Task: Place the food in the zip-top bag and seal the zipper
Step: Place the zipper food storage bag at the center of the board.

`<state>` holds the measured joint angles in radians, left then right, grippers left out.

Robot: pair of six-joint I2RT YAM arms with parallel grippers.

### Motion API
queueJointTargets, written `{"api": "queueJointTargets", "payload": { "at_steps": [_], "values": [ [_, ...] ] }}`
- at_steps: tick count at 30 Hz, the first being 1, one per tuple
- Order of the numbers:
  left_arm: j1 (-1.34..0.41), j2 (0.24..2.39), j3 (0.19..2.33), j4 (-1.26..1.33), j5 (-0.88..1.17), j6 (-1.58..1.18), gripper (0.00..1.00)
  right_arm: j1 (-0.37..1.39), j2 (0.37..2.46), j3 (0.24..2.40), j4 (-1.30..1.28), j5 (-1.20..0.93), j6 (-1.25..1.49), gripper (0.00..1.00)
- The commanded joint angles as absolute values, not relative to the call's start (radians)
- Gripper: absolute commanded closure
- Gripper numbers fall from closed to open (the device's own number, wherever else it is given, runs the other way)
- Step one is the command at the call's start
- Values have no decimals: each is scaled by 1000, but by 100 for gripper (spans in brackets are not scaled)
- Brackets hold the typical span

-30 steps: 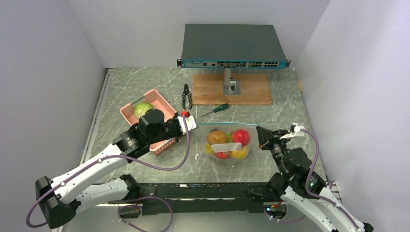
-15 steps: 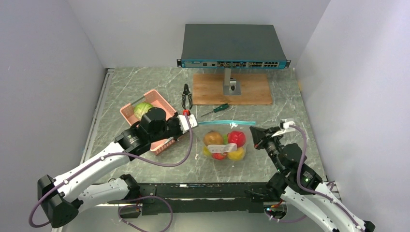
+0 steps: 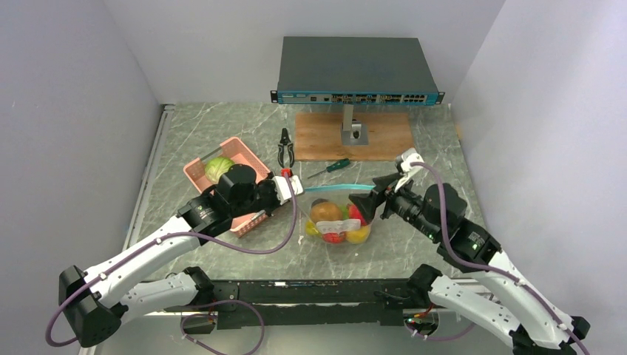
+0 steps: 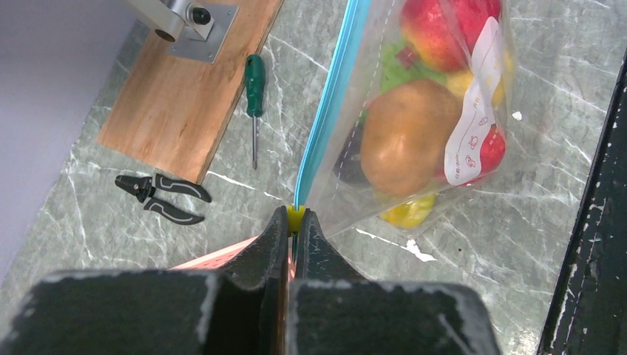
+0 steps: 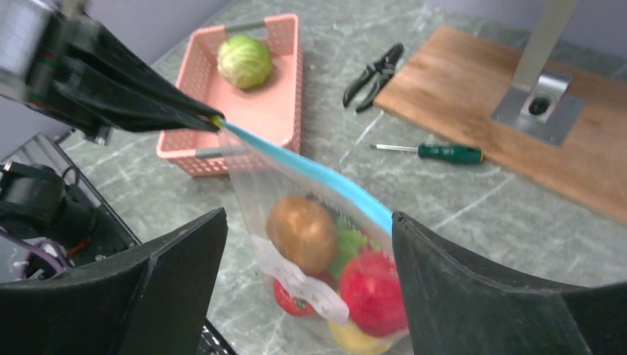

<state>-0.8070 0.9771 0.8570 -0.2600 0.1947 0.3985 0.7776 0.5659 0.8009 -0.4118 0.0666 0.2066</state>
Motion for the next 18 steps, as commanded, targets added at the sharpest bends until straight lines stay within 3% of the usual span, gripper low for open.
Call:
{"api": "queueJointTargets", "payload": {
  "at_steps": [1, 6, 13, 18],
  "values": [
    [-806, 964, 885, -236, 207, 399, 100, 777, 666, 976, -526, 42, 146, 13],
    [-805, 960, 884, -238, 212, 399, 100, 778, 816, 1057, -556, 9, 119, 8],
    [-805, 942, 882, -243, 236, 411, 100, 777, 979, 1068, -434, -329, 80, 9],
    [-805, 918, 873, -234, 262, 416, 100, 744, 1034, 1026, -317, -449, 83, 8]
  ]
}}
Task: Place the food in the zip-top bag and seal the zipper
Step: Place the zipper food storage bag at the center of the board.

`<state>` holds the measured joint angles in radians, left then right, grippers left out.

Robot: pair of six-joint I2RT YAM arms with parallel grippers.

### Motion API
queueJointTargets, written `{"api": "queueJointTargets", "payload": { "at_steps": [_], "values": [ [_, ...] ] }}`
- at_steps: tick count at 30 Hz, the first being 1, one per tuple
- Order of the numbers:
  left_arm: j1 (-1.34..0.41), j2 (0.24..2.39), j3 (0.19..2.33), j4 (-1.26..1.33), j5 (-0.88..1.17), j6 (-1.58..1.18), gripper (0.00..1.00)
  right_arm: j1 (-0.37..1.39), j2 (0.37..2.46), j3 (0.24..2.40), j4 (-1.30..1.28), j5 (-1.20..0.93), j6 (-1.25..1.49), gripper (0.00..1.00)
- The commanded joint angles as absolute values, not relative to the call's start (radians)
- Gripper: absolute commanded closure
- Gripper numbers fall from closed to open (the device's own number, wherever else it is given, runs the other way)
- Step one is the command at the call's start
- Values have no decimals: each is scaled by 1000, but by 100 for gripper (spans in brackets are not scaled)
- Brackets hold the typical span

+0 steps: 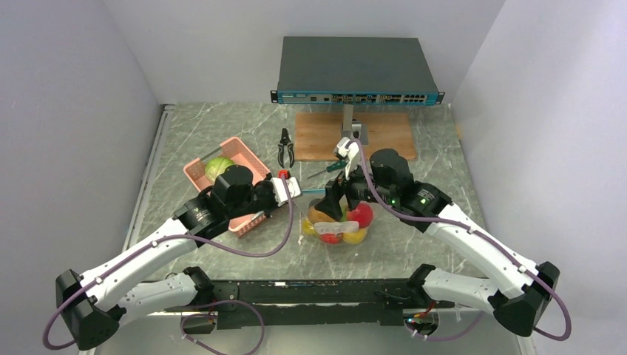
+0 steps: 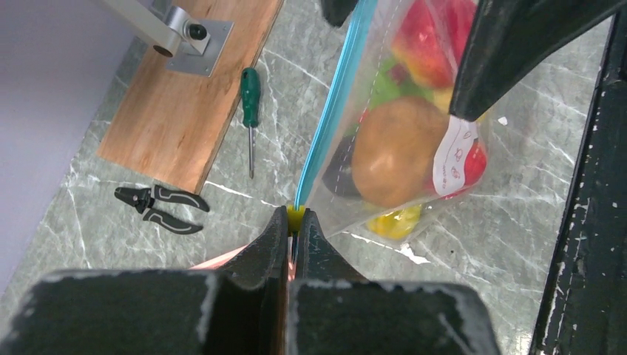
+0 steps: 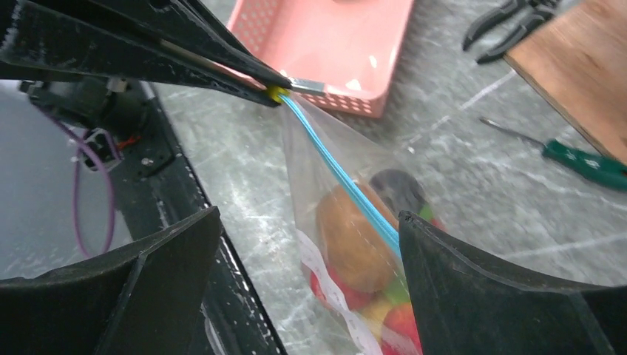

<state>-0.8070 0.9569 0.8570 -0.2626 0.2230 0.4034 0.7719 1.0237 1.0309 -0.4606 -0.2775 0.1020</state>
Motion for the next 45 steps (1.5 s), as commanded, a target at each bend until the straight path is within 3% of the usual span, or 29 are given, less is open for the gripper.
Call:
{"api": "queueJointTargets", "payload": {
  "at_steps": [1, 4, 16, 21, 25, 31, 33, 37, 45],
  "values": [
    [-805, 916, 872, -232, 267, 416, 100, 734, 1044, 1014, -292, -467, 90, 8],
    [-806, 916, 872, -232, 279, 416, 100, 723, 1081, 1003, -264, -495, 95, 10],
    [-805, 919, 873, -235, 290, 417, 100, 718, 1120, 954, -209, -635, 96, 41],
    [-805, 922, 876, -239, 301, 418, 100, 719, 1128, 950, -210, -555, 99, 66],
    [-805, 922, 882, -244, 288, 418, 100, 719, 1101, 948, -234, -464, 102, 100],
    [-804, 872, 862, -208, 210, 403, 46, 719, 1013, 885, -223, -357, 137, 100],
    [-803, 832, 832, -165, 184, 401, 34, 719, 998, 872, -224, -349, 150, 100],
    [-802, 743, 763, -65, 132, 404, 25, 719, 980, 852, -219, -328, 182, 100],
    [-802, 718, 735, -22, 79, 407, 22, 720, 977, 837, -188, -361, 229, 100]
  ]
}}
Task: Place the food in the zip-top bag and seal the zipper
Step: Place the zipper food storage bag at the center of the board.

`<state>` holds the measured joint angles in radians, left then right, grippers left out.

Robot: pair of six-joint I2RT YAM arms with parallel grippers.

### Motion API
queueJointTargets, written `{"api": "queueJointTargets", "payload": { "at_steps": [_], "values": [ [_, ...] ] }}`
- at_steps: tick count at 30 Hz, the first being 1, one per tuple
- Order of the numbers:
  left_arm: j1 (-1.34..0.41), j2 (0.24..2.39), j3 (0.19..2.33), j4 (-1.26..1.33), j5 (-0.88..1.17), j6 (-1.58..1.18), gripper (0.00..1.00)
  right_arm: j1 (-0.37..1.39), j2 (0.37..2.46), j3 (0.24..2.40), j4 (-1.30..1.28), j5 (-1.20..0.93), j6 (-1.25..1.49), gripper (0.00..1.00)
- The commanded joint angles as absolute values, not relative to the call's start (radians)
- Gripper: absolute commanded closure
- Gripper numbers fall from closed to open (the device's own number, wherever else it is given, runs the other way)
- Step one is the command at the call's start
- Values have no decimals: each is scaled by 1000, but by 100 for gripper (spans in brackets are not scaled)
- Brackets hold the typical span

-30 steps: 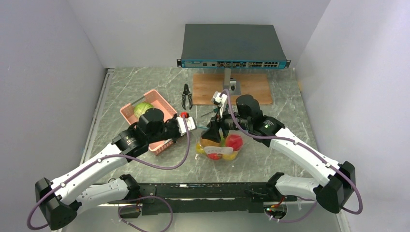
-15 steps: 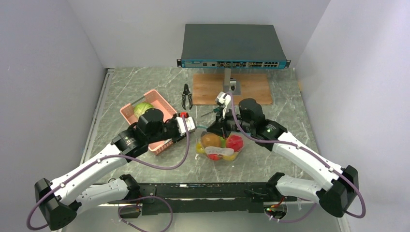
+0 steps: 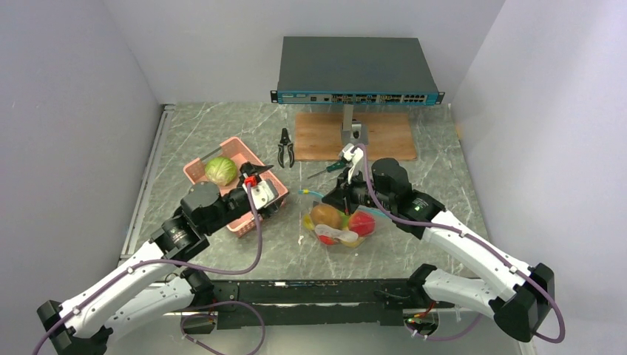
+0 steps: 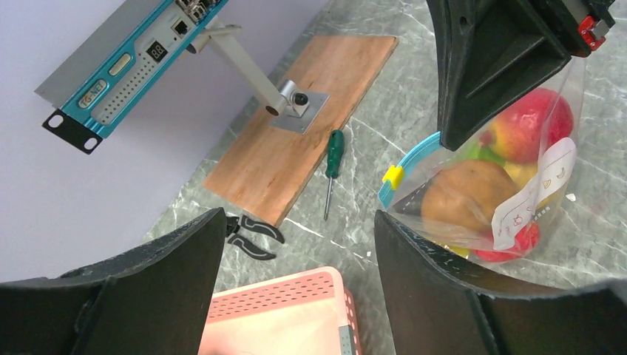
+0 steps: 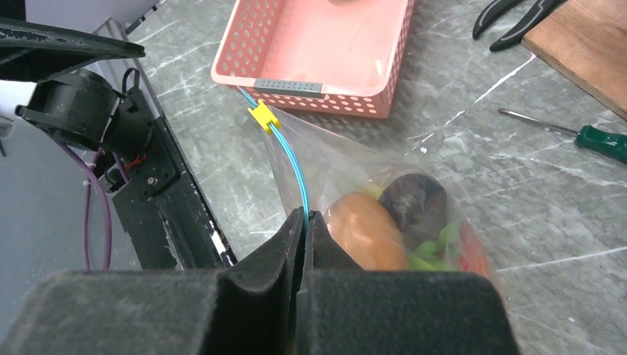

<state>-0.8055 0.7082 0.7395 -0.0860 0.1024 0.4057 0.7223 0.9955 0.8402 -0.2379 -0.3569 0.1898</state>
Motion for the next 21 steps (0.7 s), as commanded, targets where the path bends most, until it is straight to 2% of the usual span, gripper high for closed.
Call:
{"api": "queueJointTargets", "payload": {
  "at_steps": [1, 4, 7, 15, 21],
  "values": [
    [-804, 727, 741, -31, 94, 404, 22, 719, 977, 840, -189, -367, 231, 100],
    [-802, 761, 772, -63, 104, 385, 23, 719, 969, 845, -186, -343, 250, 100],
    [-802, 777, 781, -71, 51, 383, 23, 719, 937, 854, -192, -205, 289, 100],
    [-802, 782, 779, -58, -220, 389, 22, 708, 872, 968, -402, 505, 367, 100],
    [-801, 793, 790, -65, -352, 397, 22, 649, 807, 1023, -492, 814, 285, 100]
  ]
}}
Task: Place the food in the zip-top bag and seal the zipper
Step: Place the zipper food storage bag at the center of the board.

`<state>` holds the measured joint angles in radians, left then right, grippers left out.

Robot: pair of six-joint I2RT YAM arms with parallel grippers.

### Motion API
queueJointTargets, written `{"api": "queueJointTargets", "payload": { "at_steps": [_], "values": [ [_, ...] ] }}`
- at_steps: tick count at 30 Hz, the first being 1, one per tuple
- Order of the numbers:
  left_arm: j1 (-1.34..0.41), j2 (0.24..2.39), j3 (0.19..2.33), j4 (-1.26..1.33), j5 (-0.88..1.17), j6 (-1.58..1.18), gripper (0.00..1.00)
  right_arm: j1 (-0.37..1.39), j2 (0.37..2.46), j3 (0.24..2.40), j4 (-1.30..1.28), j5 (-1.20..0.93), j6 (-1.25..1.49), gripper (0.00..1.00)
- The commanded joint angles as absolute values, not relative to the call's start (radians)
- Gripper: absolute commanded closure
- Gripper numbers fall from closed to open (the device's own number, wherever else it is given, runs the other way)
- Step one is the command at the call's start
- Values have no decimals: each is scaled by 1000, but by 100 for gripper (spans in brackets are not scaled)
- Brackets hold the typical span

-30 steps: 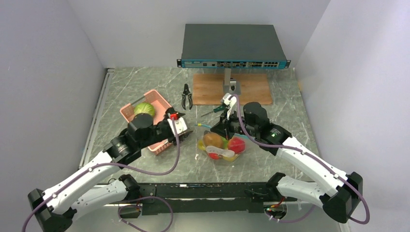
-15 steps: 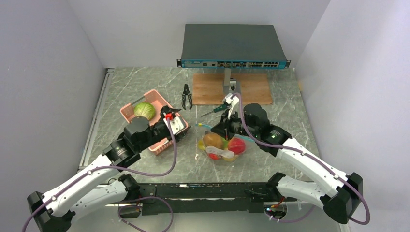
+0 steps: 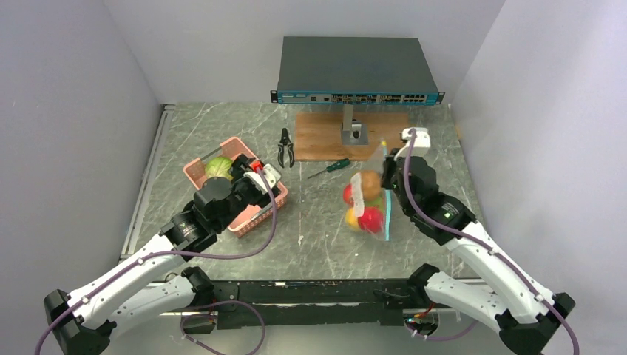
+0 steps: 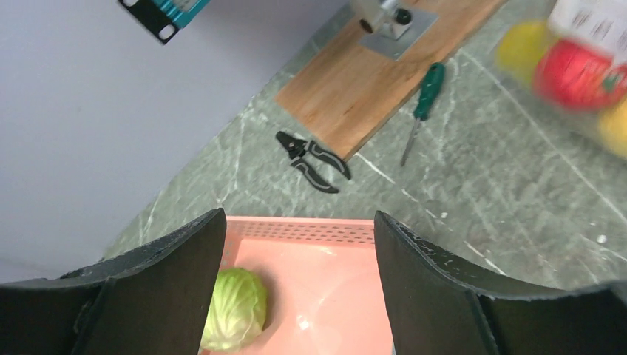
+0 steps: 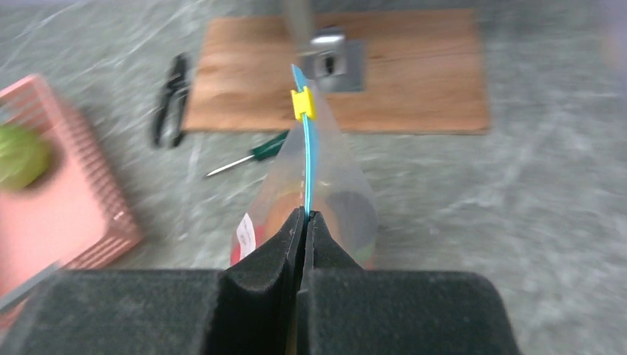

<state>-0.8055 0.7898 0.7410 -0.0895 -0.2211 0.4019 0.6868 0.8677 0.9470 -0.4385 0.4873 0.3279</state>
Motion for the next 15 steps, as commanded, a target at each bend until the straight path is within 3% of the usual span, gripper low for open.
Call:
{"api": "queueJointTargets", "payload": {
  "at_steps": [1, 7, 15],
  "values": [
    [-802, 793, 789, -64, -356, 398, 22, 633, 795, 1028, -494, 840, 260, 100],
    [-801, 787, 793, -69, -353, 393, 23, 604, 782, 1046, -485, 975, 124, 100],
    [-801, 782, 789, -64, -365, 396, 23, 608, 949, 934, -432, 605, 327, 100]
  ]
}}
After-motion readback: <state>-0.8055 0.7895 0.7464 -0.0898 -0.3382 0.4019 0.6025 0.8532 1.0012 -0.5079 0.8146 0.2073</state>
